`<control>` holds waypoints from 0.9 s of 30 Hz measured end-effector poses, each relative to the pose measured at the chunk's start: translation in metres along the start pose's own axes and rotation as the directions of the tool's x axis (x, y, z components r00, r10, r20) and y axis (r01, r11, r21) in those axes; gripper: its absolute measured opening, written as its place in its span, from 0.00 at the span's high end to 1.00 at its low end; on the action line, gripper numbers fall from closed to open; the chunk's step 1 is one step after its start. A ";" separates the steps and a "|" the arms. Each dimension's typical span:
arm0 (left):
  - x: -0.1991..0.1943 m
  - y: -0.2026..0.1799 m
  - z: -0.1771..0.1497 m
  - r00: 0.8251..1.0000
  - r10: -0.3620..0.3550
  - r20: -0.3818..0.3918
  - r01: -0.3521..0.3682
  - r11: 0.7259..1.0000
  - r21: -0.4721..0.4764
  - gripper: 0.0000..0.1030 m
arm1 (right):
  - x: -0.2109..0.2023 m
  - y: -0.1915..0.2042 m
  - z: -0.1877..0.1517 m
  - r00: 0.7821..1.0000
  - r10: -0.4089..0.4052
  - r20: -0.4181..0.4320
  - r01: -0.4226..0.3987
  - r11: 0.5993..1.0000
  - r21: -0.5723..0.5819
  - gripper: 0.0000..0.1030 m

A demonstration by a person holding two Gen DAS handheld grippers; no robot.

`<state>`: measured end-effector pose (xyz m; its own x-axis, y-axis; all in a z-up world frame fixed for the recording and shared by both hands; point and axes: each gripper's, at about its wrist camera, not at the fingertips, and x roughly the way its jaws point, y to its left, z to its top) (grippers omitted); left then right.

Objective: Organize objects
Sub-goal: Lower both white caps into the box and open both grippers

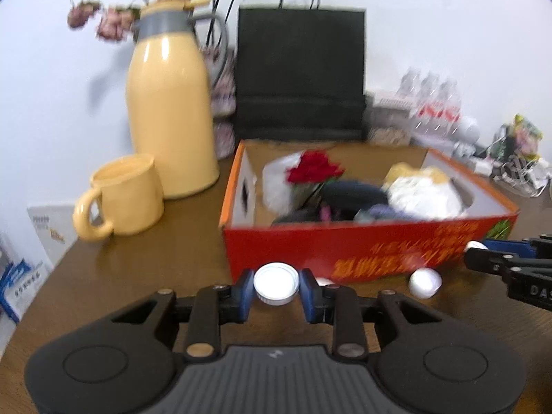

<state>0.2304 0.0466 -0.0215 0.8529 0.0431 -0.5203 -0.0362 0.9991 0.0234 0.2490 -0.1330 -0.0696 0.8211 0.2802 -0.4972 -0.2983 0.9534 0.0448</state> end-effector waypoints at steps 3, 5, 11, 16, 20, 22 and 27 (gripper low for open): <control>-0.011 -0.008 0.013 0.999 -0.023 0.047 0.022 1.000 0.004 0.74 | -0.010 0.001 0.011 0.999 0.001 0.048 0.000 1.000 -0.003 0.72; -0.016 -0.014 0.025 0.997 -0.031 0.073 0.031 1.000 0.004 0.74 | -0.015 0.000 0.021 0.997 0.001 0.078 0.000 1.000 -0.003 0.72; -0.018 -0.031 0.055 0.990 -0.050 0.133 0.052 0.999 -0.014 0.74 | -0.018 0.003 0.047 0.989 -0.010 0.149 0.011 1.000 -0.008 0.72; -0.005 -0.046 0.073 0.986 -0.043 0.160 0.046 0.999 -0.016 0.74 | -0.010 0.005 0.063 0.983 -0.012 0.182 0.014 1.000 -0.013 0.72; 0.014 -0.051 0.081 0.987 -0.034 0.157 0.041 0.998 -0.039 0.74 | 0.004 0.002 0.069 0.983 -0.020 0.185 0.022 1.000 -0.005 0.71; 0.024 -0.053 0.085 0.988 -0.024 0.151 0.029 0.999 -0.033 0.74 | 0.011 -0.002 0.069 0.984 -0.022 0.177 0.022 1.000 0.003 0.71; 0.046 -0.053 0.091 0.990 -0.014 0.139 0.019 0.999 -0.036 0.74 | 0.032 -0.012 0.072 0.988 -0.028 0.151 0.027 1.000 0.007 0.71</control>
<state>0.3189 -0.0041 0.0315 0.9175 0.0284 -0.3967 -0.0386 0.9991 -0.0176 0.3138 -0.1274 -0.0240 0.8931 0.2670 -0.3622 -0.2723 0.9615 0.0373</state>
